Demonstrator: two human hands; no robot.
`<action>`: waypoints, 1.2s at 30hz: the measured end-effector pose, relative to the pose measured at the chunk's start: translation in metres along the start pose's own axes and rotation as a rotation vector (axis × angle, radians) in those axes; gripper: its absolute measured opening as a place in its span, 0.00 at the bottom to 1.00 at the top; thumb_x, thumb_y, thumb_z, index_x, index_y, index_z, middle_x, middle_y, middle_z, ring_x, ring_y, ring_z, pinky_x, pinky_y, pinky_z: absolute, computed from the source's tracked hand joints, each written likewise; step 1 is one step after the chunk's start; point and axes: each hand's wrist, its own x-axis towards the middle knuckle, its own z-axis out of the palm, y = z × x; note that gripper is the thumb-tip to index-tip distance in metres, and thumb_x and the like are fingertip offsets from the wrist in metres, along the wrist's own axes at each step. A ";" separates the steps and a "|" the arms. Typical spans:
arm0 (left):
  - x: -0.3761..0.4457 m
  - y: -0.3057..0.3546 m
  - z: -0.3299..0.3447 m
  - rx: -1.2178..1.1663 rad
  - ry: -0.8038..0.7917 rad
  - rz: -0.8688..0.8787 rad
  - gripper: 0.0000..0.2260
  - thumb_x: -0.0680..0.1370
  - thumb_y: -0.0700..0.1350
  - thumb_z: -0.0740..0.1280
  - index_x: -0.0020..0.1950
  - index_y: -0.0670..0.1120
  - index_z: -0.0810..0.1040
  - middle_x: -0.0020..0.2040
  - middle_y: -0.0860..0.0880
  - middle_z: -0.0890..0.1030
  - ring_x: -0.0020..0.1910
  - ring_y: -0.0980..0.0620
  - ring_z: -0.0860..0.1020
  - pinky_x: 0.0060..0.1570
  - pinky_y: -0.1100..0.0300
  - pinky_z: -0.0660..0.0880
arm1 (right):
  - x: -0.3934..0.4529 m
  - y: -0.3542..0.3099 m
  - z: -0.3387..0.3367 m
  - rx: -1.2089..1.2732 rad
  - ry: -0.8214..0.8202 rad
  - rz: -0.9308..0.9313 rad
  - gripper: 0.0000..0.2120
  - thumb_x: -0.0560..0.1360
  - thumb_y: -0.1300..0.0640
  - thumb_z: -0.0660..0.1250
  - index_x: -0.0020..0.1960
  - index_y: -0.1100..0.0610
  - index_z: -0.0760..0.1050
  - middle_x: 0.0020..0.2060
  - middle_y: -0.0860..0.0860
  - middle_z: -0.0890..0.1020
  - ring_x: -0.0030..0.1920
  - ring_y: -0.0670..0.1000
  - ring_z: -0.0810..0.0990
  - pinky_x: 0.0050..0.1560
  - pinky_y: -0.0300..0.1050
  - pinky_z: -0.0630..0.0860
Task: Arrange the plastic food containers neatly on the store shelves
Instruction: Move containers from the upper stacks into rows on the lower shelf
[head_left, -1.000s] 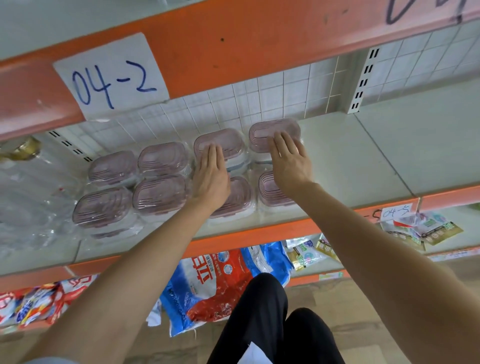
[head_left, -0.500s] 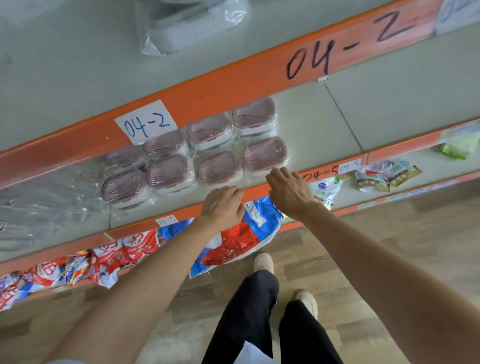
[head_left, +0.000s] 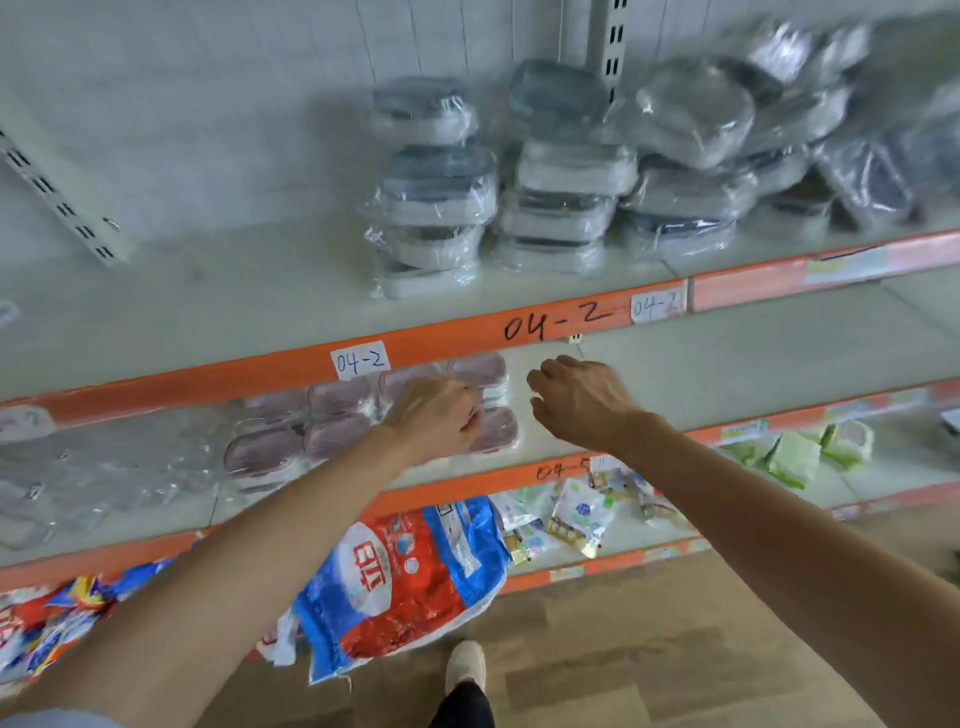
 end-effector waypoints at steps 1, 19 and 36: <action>0.003 -0.001 -0.013 0.013 0.058 0.001 0.07 0.73 0.43 0.65 0.38 0.44 0.80 0.36 0.48 0.80 0.37 0.45 0.79 0.32 0.57 0.73 | 0.005 0.002 -0.017 -0.012 0.060 -0.022 0.11 0.77 0.55 0.60 0.54 0.59 0.75 0.47 0.55 0.79 0.50 0.56 0.78 0.38 0.46 0.72; 0.142 -0.114 -0.153 0.010 -0.124 -0.161 0.44 0.72 0.66 0.66 0.77 0.43 0.53 0.77 0.45 0.55 0.75 0.47 0.56 0.71 0.54 0.55 | 0.140 0.039 -0.137 -0.056 0.305 0.136 0.10 0.77 0.56 0.58 0.55 0.57 0.74 0.51 0.53 0.77 0.53 0.55 0.75 0.35 0.43 0.64; 0.083 -0.244 -0.177 -0.226 0.088 -0.311 0.41 0.63 0.66 0.74 0.68 0.48 0.67 0.58 0.53 0.66 0.63 0.54 0.63 0.61 0.61 0.65 | 0.291 0.029 -0.143 -0.004 0.286 0.232 0.25 0.79 0.44 0.55 0.70 0.57 0.65 0.68 0.55 0.67 0.68 0.55 0.64 0.66 0.53 0.62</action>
